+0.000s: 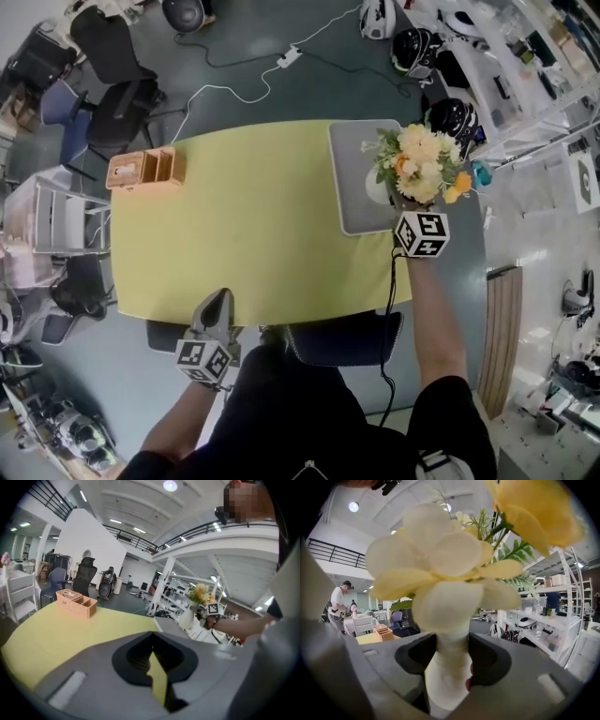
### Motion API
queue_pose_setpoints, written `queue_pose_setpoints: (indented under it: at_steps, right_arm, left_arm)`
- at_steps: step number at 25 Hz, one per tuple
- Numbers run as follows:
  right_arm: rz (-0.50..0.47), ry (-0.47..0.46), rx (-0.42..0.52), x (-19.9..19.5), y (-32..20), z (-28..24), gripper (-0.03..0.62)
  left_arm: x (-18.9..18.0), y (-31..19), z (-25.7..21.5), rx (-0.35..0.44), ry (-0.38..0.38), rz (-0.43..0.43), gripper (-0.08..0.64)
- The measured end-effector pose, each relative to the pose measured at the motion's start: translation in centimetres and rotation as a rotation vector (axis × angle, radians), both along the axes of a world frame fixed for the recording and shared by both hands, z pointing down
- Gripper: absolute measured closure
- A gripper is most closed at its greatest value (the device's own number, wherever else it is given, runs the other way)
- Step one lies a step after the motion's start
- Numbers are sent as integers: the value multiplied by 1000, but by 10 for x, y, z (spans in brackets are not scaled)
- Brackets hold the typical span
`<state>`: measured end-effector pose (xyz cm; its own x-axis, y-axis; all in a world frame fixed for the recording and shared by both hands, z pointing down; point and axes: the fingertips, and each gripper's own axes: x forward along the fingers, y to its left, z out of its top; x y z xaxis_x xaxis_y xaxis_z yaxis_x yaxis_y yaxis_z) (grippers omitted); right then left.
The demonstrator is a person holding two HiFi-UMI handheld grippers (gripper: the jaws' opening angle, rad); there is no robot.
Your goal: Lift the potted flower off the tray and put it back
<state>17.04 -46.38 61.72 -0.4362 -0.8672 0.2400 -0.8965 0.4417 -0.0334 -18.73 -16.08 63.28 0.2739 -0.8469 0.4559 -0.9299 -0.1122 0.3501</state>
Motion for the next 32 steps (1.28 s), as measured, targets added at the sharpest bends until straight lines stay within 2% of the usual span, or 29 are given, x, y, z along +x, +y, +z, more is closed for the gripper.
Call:
queue_pose_setpoints:
  at_steps: [7, 13, 26, 32]
  right_arm:
    - [27, 8, 1, 18, -54, 60, 374]
    - [41, 42, 1, 22, -80, 102, 374]
    - [50, 15, 23, 23, -84, 117, 365]
    - [65, 41, 24, 25, -87, 119, 352]
  left_arm:
    - [18, 3, 35, -60, -15, -31, 552]
    - [12, 6, 56, -99, -33, -69, 552]
    - [9, 5, 69, -128, -27, -98, 552]
    - [10, 7, 67, -123, -28, -95, 552]
